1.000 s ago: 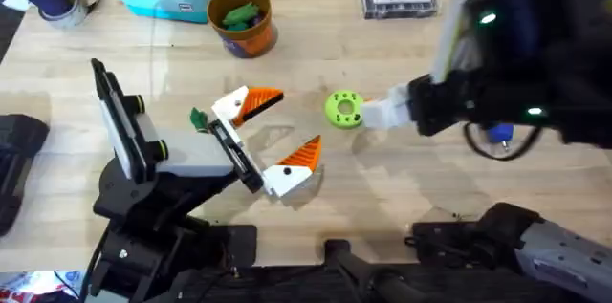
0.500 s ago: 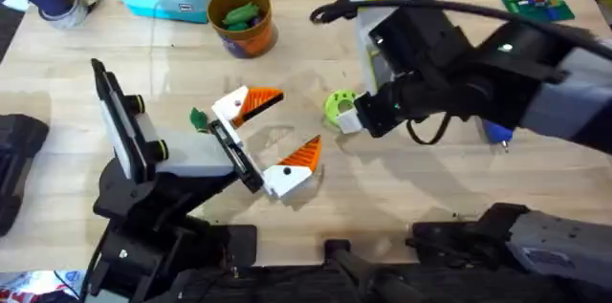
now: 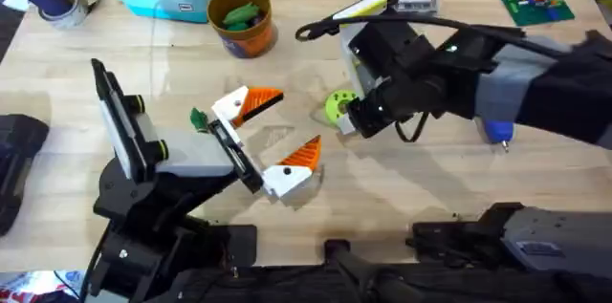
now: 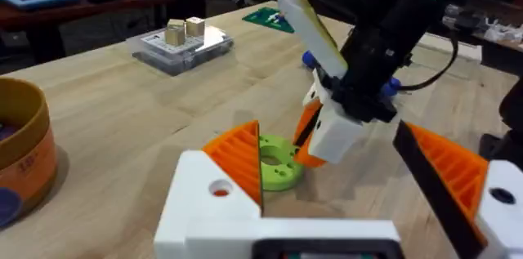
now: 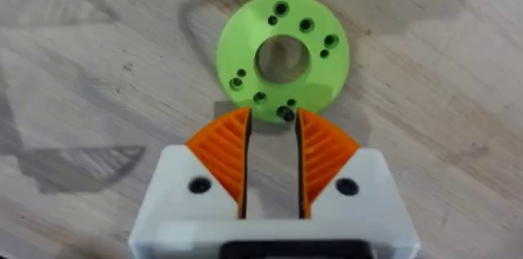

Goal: Pick up the gripper from the table and insert it into the empty holder that is missing its gripper. Then pick up a screw, insert it into the mounting hole, and use the screwdriver to tighten it. Finally, clean up the table by picking up the vegetable and placing it into the bucket.

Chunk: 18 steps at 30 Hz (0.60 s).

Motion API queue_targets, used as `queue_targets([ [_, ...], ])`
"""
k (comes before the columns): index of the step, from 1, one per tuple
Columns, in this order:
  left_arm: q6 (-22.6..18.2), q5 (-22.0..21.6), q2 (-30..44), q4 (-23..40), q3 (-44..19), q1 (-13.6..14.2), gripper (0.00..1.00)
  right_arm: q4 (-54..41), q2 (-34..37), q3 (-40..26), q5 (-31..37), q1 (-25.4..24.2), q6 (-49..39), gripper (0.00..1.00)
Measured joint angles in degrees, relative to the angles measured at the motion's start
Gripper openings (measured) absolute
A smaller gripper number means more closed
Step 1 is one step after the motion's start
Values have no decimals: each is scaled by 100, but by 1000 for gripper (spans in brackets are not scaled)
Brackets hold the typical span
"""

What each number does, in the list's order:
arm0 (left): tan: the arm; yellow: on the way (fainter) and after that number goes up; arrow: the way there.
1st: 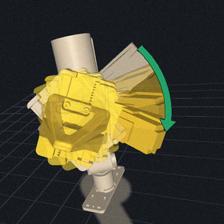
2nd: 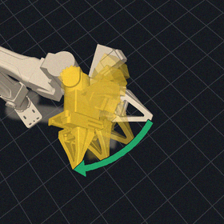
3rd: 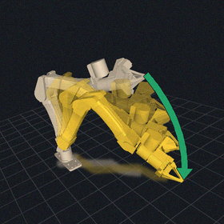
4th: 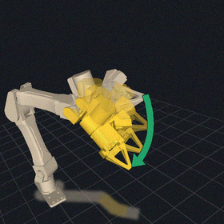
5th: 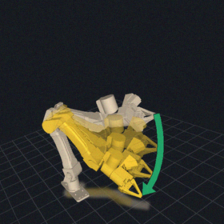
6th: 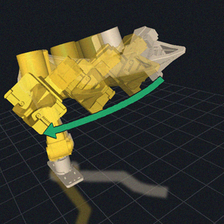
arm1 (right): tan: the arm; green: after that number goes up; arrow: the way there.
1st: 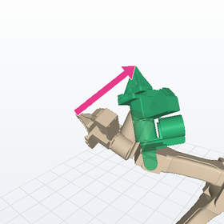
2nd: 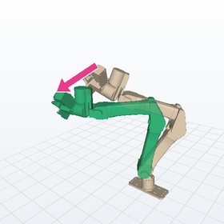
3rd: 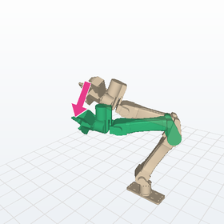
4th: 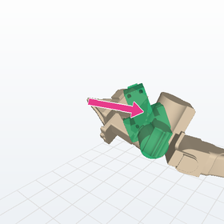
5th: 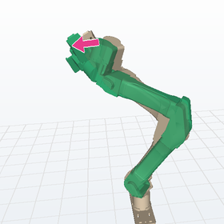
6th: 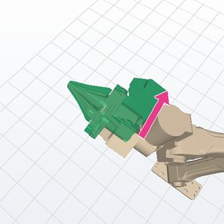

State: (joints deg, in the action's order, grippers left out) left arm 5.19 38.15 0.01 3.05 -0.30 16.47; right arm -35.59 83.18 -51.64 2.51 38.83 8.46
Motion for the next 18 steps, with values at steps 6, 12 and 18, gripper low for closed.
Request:
queue_targets([
  [6, 0, 0, 0, 0, 0, 0, 990, 111, 150, 0, 14, 0, -26, 305],
  [12, 0, 0, 0, 0, 0, 0, 990, 100, 220, 0, 31, 0, -104, 275],
  [18, 0, 0, -2, 0, 0, 0, 990, 111, 233, 0, 112, 0, -133, 151],
])
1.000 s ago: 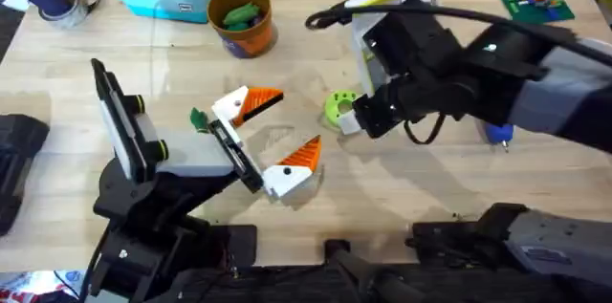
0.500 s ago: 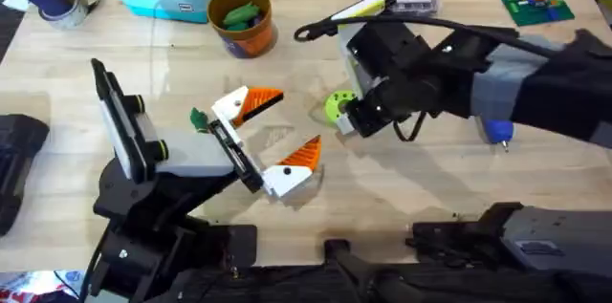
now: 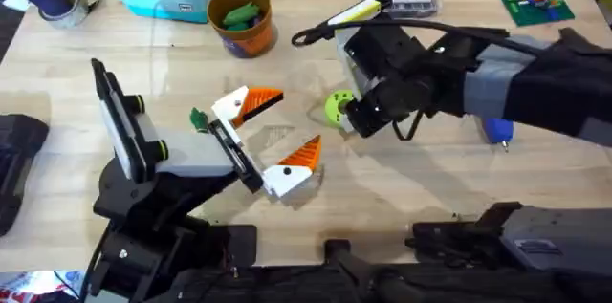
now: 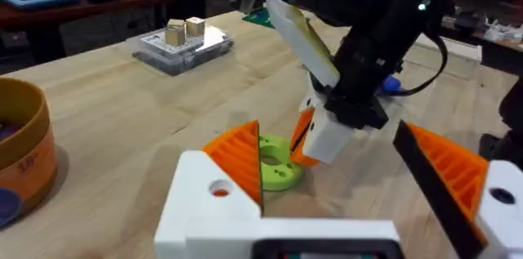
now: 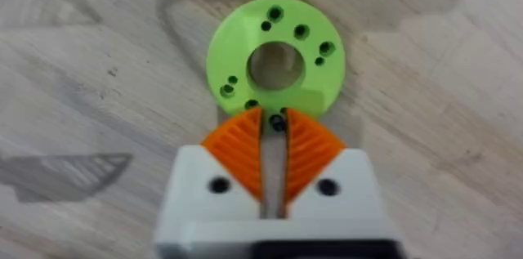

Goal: Pick up the gripper from the table and insert it into the empty holder that is missing its gripper. Then pick up a screw, insert it into the mounting hole, and use the screwdriver to tighten it. Finally, clean up the table by picking up the vegetable and placing it into the bucket.

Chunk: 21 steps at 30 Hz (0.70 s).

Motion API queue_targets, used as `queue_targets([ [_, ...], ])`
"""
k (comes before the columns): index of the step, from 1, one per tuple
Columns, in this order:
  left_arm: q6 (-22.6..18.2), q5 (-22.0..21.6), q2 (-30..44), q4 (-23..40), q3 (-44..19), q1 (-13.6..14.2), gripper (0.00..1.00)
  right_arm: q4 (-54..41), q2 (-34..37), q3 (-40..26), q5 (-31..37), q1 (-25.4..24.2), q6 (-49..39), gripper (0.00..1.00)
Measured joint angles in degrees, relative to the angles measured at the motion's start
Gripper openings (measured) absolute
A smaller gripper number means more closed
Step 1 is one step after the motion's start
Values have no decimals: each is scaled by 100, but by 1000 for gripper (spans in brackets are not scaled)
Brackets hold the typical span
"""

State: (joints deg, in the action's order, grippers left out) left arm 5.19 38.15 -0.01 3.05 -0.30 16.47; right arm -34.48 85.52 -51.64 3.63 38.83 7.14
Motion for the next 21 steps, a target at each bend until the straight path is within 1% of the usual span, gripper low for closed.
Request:
queue_targets([
  [1, 0, 0, 2, 0, 0, 0, 990, 3, 0, 0, 9, 0, -16, 64],
  [2, 0, 0, 0, 0, 0, 0, 990, 11, 0, 0, 14, 0, -3, 20],
  [7, 0, 0, 2, 2, 0, 0, 990, -31, 0, -11, 66, 0, -7, 8],
  [9, 0, 0, 0, 0, 0, 0, 990, -233, 0, -65, 77, 2, -2, 7],
  [11, 0, 0, 2, 0, 0, 0, 990, -674, 0, -235, 89, 2, 11, 7],
  [13, 0, 0, 2, 0, 0, 0, 990, -1174, -2, -571, 107, 0, 13, 7],
  [16, 0, 0, 0, 0, 0, 0, 990, -1874, -5, -1389, 93, 2, 13, 6],
  [21, 0, 0, 0, 0, 0, 0, 990, -2683, -28, -2697, -174, 44, 13, 6],
])
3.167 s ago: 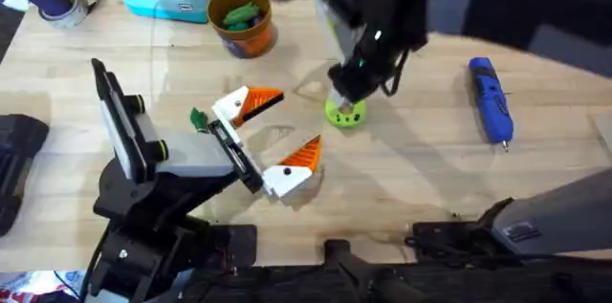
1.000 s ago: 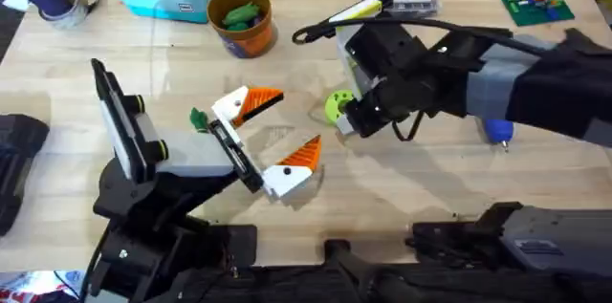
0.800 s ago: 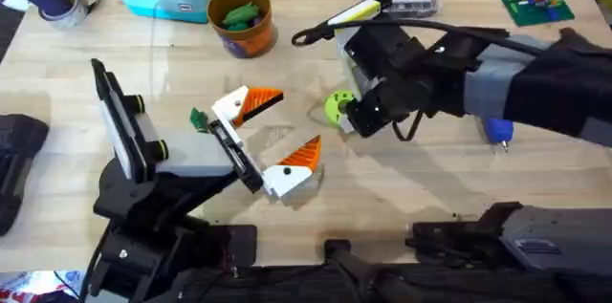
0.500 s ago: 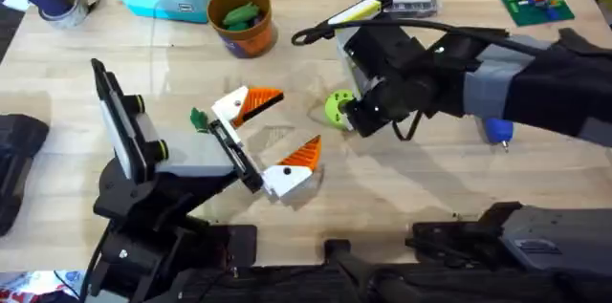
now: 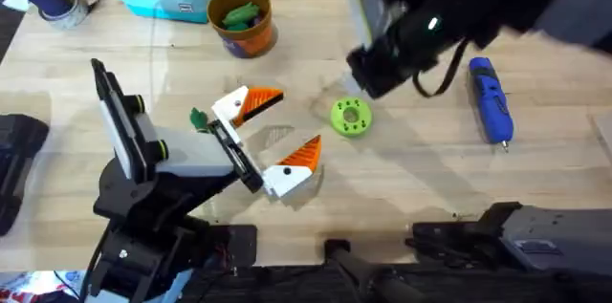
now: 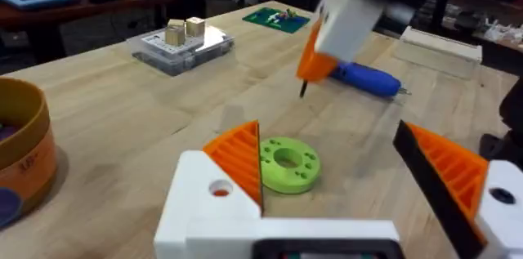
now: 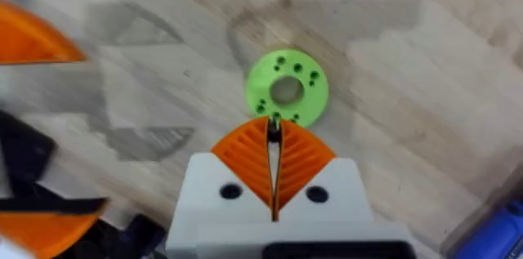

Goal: Pick up the gripper from the table and insert it into the empty holder that is missing its gripper. Then pick up a screw, insert it into the mounting hole, and use the screwdriver to tighten it. Finally, clean up the table by picking up the vegetable and placing it into the bucket.

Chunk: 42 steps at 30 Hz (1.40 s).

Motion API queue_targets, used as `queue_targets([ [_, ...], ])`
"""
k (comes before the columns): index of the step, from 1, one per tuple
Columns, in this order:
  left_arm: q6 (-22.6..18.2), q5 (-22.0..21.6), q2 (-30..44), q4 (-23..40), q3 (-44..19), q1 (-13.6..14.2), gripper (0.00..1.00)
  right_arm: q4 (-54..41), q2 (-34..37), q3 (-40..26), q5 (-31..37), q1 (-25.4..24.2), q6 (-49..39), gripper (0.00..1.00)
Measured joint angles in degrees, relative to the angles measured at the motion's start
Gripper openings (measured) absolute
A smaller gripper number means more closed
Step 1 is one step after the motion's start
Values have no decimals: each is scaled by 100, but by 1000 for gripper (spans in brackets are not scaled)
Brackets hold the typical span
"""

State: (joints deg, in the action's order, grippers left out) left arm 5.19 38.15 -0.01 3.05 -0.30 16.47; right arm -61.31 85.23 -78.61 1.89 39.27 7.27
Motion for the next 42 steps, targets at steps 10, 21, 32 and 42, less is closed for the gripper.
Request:
queue_targets([
  [10, 0, -2, 0, 0, 0, 0, 990, -1117, 492, -2290, -303, 728, 2, 6],
  [21, 0, -2, 0, 0, 0, 0, 990, -983, 1663, -3204, -721, 1508, -13, 6],
  [32, 0, -2, 2, 0, 0, 0, 990, -548, 1847, -3234, -859, 1827, -253, 6],
  [42, 33, -2, 0, 2, 0, 0, 990, -400, 2004, -3234, -1016, 1825, -366, 6],
])
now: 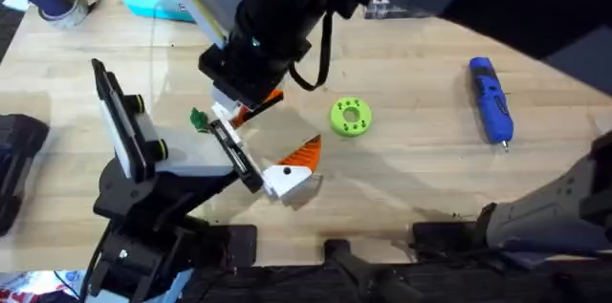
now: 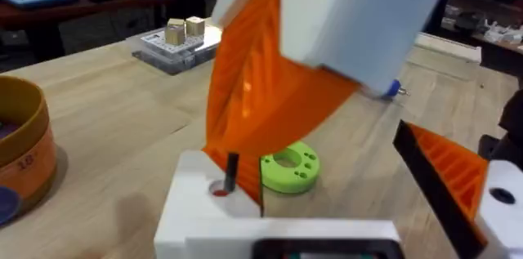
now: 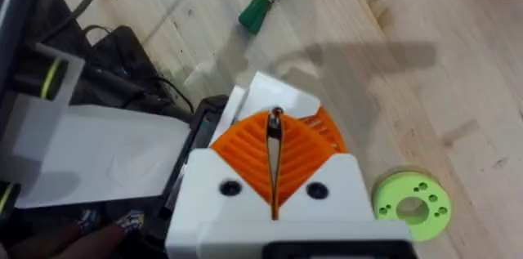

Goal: Pick up the gripper from the table and insert it into the empty holder that is missing its gripper. Then pick up a screw, insert it into the mounting hole, and use the screwdriver to tighten it. Finally, clean up the table by picking up the vegetable and placing it into the bucket.

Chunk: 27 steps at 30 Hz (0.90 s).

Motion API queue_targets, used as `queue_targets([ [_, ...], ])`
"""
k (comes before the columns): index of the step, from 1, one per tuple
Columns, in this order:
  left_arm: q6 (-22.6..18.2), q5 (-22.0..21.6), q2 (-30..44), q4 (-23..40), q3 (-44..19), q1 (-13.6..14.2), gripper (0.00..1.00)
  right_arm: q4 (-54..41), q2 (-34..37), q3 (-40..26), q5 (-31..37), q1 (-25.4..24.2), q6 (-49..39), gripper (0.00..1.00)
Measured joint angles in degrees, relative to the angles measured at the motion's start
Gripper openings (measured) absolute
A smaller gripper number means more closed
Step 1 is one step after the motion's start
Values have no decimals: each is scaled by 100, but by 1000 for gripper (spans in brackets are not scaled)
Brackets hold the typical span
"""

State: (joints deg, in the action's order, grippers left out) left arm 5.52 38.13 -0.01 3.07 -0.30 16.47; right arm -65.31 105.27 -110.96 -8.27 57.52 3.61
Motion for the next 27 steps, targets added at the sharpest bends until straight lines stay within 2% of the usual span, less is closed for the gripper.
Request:
queue_targets([
  [27, 52, -2, 2, 4, 0, 0, 990, 82, 275, -52, 203, 2, -73, 6],
])
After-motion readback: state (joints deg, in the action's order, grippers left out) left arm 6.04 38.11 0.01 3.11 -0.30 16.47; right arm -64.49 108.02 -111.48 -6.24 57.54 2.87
